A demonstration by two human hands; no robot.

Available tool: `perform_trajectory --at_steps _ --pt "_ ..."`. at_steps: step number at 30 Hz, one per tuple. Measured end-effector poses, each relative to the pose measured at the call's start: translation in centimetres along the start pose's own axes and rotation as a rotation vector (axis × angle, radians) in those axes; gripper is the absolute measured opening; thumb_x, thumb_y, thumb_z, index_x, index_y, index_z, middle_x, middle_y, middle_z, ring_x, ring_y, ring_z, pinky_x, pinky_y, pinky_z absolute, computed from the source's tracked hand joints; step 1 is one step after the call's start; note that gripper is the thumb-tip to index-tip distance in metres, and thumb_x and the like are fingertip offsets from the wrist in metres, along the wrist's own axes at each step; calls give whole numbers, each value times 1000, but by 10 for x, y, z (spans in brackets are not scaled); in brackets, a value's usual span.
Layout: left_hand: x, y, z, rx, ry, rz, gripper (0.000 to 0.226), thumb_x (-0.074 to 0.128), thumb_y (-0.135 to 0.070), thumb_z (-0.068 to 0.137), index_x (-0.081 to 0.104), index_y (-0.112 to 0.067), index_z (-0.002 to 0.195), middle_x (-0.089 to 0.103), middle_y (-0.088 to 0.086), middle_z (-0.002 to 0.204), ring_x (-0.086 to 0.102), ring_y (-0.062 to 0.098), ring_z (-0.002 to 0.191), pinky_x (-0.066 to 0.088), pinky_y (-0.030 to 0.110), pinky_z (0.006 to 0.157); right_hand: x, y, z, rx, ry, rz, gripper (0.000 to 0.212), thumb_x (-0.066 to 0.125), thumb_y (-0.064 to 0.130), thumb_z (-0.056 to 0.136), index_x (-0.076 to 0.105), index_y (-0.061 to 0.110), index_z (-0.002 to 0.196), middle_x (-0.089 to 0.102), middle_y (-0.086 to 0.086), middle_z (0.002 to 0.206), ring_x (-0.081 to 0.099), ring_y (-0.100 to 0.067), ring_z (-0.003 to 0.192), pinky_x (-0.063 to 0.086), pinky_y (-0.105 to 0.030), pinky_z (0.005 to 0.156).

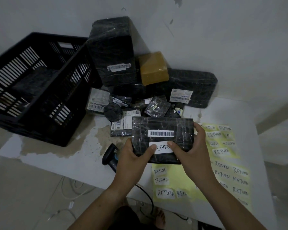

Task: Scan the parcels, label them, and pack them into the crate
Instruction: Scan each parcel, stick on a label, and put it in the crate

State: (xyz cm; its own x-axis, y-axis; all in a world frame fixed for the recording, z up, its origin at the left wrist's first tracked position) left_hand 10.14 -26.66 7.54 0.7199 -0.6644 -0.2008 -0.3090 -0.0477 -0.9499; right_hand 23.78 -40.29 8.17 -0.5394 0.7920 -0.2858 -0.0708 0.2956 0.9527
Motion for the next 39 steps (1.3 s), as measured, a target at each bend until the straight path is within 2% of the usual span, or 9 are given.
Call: perform_trajectory --at_steps 3,9,13,17,23,29,33,36,39 --pt "-10 -3 6 4 21 49 22 70 -32 94 58 -23 110 74 -11 96 70 -1 88 51 10 68 6 3 6 -3 25 -18 88 70 64 74 18 50 143 43 7 149 49 -19 133 47 -49 103" --pt "-38 3 25 -11 64 39 32 56 -40 101 55 -19 126 72 -9 108 68 7 97 55 22 77 31 22 21 -49 51 -38 78 68 46 86 18 42 146 43 9 148 51 -13 130 47 -44 104" --pt "-68 -1 43 4 74 -48 19 43 -28 108 60 -23 111 73 -6 100 66 12 88 52 19 69 55 33 32 -46 51 -2 64 57 27 97 20 37 148 45 10 146 50 -6 128 46 -40 106" --pt "-114 -24 62 99 102 -58 33 33 -39 107 63 -35 119 71 -23 111 65 -2 108 50 20 92 88 54 41 -9 52 102 50 47 20 102 29 46 141 49 32 131 50 13 119 45 -28 103" --pt "-256 -62 107 442 -36 167 22 47 -41 106 60 -25 115 71 -13 102 69 8 95 53 19 79 163 93 76 97 -11 319 49 49 12 101 37 33 144 62 4 131 65 -12 113 57 -37 90" --pt "-413 -36 163 524 -216 650 15 51 -31 104 62 -23 100 61 -15 81 59 3 71 41 12 61 259 143 127 78 93 293 51 44 10 103 34 33 147 58 7 134 61 -13 117 53 -43 96" --pt "-457 -13 197 604 -96 907 28 45 -46 101 60 -25 90 57 -13 77 53 5 66 43 29 58 323 181 154 3 195 217 49 44 10 103 35 31 147 58 10 132 59 -7 117 50 -34 98" --pt "-473 -15 213 642 -43 1001 27 52 -48 96 58 -25 85 56 -11 72 51 8 62 40 26 59 369 207 170 -71 261 143 45 44 8 103 38 28 142 58 10 130 58 -2 114 48 -28 97" --pt "-515 -7 225 575 -131 992 30 50 -52 93 59 -25 83 58 -10 70 54 7 61 43 31 59 416 226 185 -154 332 2 43 47 8 100 40 29 137 60 12 117 62 1 101 52 -15 78"
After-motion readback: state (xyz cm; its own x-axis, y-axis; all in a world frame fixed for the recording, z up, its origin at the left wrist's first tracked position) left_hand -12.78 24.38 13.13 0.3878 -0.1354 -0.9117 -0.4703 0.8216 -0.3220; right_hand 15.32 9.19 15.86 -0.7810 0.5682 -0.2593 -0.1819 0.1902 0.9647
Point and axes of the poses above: each hand's wrist, its own z-axis towards the middle knuckle, its own x-axis out of the palm, y = z × x, the point moved 4 cm from there along z, towards the middle knuckle
